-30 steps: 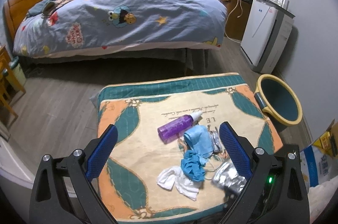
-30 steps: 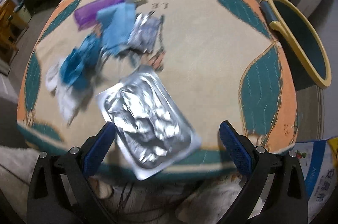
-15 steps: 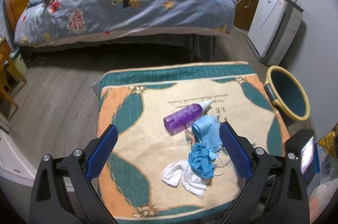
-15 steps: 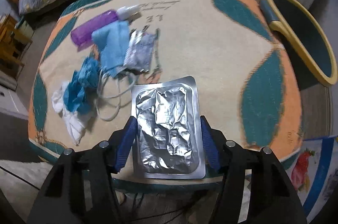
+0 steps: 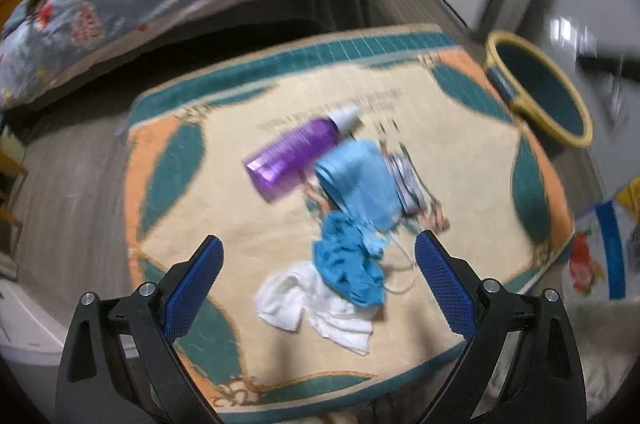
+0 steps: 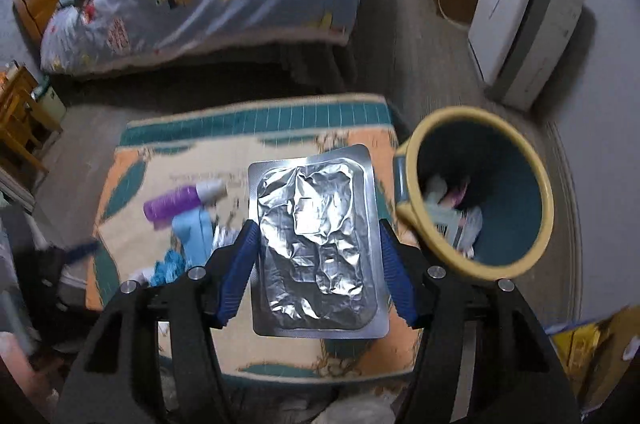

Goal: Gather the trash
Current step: 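Grasp the silver foil blister pack with the right tool while the left tool grasps the blue glove, then carry the foil pack and blue glove over the trash bin, then open both tools to drop the foil pack and glove into the bin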

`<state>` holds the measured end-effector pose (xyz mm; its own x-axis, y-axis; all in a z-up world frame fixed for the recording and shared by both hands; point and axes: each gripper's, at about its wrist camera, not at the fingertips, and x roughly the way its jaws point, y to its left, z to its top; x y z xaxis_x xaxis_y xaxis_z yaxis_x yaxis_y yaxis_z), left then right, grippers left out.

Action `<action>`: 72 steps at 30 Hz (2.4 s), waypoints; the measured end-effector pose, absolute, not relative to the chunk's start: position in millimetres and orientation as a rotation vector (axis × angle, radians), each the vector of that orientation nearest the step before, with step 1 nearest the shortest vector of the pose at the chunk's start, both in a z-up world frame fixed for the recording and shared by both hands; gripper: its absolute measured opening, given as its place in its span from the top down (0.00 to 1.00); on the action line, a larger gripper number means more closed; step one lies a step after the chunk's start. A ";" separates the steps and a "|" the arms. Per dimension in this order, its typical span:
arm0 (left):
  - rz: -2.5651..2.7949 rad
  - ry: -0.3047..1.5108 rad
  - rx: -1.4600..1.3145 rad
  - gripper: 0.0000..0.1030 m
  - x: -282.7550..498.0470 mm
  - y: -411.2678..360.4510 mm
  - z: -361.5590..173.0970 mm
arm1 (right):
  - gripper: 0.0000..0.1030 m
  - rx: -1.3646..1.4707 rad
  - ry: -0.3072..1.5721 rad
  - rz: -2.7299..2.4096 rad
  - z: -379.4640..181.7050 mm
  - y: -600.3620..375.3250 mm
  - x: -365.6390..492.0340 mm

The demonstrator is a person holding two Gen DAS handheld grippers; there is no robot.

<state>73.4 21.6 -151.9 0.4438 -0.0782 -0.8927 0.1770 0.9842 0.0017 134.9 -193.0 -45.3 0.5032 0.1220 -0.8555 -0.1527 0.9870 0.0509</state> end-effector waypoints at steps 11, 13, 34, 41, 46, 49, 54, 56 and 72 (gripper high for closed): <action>-0.234 1.222 0.224 0.85 82.6 -2.2 -181.1 | 0.43 0.117 1.066 0.207 -63.9 -212.4 160.7; -0.247 1.162 0.193 0.85 83.9 -1.4 -161.7 | 0.43 0.147 1.069 0.206 -64.4 -219.3 164.9; -0.446 0.783 0.322 0.85 139.1 -96.1 -16.8 | 0.43 0.313 0.987 0.071 -43.6 -318.8 190.3; -0.512 0.846 0.305 0.85 161.2 -126.1 -49.8 | 0.43 0.369 1.004 -0.057 -63.0 -377.7 200.5; -0.550 0.876 0.315 0.85 170.3 -153.7 -69.4 | 0.43 0.398 1.031 -0.123 -79.6 -407.0 203.8; -0.572 0.889 0.315 0.85 171.6 -171.9 -78.4 | 0.43 0.377 1.046 -0.148 -87.8 -416.9 204.0; -0.609 0.886 0.329 0.85 172.1 -205.1 -90.7 | 0.43 0.428 1.044 -0.164 -95.8 -434.1 197.9; -0.622 0.887 0.333 0.85 172.1 -216.3 -95.1 | 0.43 0.428 1.045 -0.163 -96.9 -435.3 197.2; -0.615 0.924 0.311 0.85 188.5 -267.5 -133.5 | 0.42 0.507 1.068 -0.187 -111.6 -441.8 202.4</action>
<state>188.5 -267.5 -133.5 0.4491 -0.3597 -0.8179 0.6162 0.7875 -0.0080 202.4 -441.8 -111.6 0.4791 0.0945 -0.8727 0.3852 0.8707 0.3057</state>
